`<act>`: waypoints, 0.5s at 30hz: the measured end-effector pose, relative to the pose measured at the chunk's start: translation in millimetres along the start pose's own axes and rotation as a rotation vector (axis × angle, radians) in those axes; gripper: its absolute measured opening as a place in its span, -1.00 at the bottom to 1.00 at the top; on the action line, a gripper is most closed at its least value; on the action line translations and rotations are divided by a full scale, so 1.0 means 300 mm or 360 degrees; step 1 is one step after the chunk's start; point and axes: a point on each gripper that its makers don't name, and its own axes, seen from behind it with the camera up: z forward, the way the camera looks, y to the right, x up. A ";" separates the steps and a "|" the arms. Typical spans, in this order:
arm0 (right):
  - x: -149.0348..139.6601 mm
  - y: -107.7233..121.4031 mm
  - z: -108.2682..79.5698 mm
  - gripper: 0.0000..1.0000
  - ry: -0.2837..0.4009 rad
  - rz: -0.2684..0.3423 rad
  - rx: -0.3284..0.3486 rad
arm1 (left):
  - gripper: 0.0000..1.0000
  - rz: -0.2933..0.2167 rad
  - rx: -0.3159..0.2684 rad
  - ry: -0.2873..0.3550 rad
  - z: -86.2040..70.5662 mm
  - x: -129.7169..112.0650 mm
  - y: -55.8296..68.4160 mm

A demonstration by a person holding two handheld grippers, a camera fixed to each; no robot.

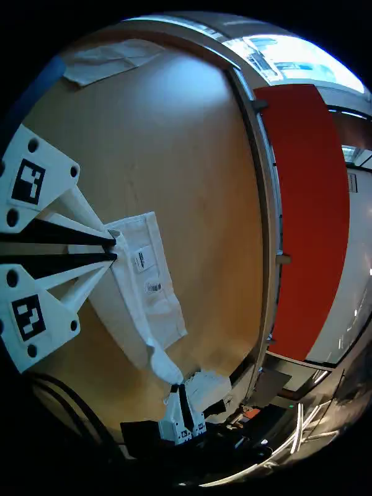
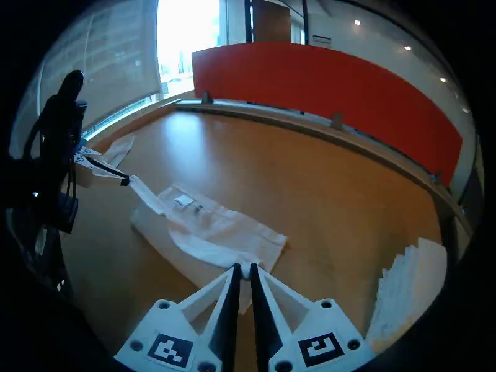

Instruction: Fold towel

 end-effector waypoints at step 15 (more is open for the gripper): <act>-0.057 0.062 0.128 -0.76 -0.0077 0.0098 -0.0035 | -0.83 -0.0006 0.0017 -0.0049 0.131 -0.046 -0.044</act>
